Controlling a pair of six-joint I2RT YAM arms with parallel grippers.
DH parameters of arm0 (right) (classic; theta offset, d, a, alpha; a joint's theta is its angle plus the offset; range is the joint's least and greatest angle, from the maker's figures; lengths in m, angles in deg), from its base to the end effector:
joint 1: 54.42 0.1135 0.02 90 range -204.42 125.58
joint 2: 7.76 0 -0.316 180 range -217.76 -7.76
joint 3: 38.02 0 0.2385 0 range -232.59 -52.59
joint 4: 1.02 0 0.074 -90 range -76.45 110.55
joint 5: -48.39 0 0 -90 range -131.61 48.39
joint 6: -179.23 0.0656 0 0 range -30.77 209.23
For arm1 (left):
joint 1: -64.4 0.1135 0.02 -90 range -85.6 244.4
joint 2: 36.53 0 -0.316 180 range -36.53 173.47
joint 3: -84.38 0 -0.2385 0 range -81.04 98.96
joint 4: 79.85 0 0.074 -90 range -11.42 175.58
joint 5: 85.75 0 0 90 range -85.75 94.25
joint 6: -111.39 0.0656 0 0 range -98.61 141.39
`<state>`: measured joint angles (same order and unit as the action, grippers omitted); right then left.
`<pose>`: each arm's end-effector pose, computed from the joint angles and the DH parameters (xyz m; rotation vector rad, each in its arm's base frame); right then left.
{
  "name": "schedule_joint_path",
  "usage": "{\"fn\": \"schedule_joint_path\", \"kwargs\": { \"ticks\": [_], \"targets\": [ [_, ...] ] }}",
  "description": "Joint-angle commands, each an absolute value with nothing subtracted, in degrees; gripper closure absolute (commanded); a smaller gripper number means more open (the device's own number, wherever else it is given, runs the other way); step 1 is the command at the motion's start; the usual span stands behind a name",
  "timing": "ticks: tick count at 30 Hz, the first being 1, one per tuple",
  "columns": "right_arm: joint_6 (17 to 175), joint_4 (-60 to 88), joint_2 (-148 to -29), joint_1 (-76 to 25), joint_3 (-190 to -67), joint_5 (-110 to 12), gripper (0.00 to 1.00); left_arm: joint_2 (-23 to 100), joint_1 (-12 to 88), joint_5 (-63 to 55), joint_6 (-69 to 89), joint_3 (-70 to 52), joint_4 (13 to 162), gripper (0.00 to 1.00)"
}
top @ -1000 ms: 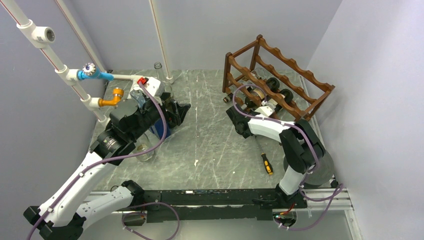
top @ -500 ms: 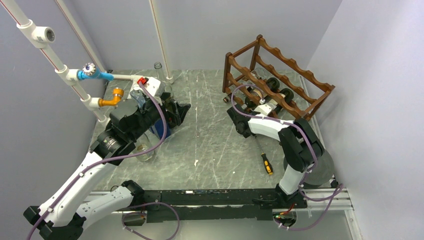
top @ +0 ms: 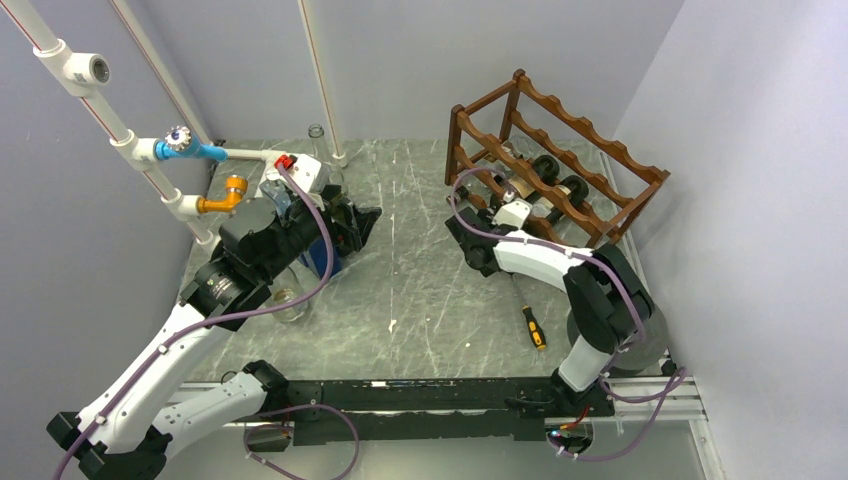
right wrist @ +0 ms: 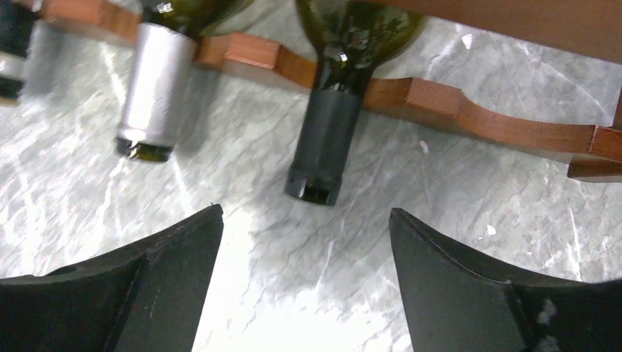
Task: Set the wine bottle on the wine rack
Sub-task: Place the wine bottle in the wine rack.
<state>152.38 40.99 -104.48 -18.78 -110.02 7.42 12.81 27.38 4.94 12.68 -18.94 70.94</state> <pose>0.2888 0.1461 0.2201 0.7322 2.1120 -0.3127 0.1326 -0.0990 0.4582 0.3911 1.5899 -0.6067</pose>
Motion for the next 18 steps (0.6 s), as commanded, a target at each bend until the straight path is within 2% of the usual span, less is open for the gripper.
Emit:
{"fn": "schedule_joint_path", "kwargs": {
  "ticks": [1,8,13,14,18],
  "targets": [
    [149.15,43.19,-100.36,-15.55,-112.64,9.86,0.11,12.38,27.13,4.08,12.71,-17.14,72.08,0.01],
    [131.43,31.81,-90.66,-8.4,-107.43,6.78,0.08,11.46,27.13,5.72,13.08,-17.06,71.79,0.0],
    [120.3,17.76,-81.38,-6.6,-99.4,-4.89,0.07,11.57,27.13,8.28,13.86,-16.89,71.24,0.0],
    [119.27,16.3,-80.24,-6.56,-98.52,-7.11,0.02,11.81,27.19,8.76,14.08,-16.67,70.94,0.0],
    [117.3,14.17,-78.61,-6.61,-97.76,-13.81,0.0,13.25,27.15,12.21,14.59,-15.3,68.82,0.01]
  ]
}}
